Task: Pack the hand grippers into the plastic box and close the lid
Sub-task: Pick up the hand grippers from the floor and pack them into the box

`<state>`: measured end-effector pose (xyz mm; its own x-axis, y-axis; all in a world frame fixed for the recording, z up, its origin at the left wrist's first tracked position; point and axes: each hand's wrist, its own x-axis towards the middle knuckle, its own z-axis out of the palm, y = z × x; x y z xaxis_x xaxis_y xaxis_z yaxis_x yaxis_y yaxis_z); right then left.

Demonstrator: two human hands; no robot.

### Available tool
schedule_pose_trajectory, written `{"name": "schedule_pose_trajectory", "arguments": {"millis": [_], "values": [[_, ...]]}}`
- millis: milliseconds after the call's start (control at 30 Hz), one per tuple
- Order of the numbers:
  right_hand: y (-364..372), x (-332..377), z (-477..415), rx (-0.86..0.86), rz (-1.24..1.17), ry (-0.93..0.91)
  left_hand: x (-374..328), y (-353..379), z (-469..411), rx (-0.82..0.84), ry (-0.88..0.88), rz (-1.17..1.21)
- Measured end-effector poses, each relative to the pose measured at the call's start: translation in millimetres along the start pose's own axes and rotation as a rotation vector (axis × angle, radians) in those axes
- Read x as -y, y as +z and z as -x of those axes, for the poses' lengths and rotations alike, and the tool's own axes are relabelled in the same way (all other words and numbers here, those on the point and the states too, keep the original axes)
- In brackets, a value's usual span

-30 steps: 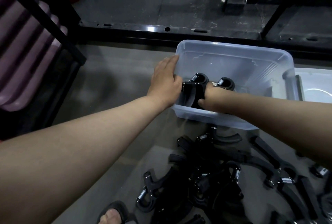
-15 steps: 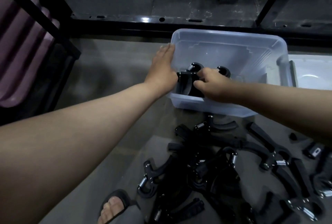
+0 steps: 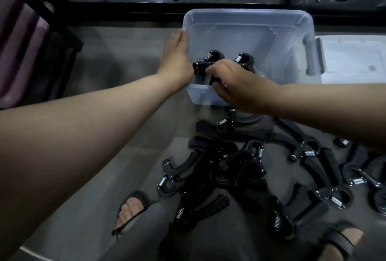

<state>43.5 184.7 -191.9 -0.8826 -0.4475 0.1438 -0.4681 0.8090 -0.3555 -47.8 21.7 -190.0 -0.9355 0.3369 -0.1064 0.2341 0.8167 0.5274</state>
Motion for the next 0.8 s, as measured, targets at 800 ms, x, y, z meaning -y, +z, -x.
{"name": "schedule_pose_trajectory", "arguments": {"millis": [800], "values": [[51.7,-4.9,70.2,0.676,0.494,0.164,-1.3,14.2,18.8,-0.036,0.114,-0.126]]}}
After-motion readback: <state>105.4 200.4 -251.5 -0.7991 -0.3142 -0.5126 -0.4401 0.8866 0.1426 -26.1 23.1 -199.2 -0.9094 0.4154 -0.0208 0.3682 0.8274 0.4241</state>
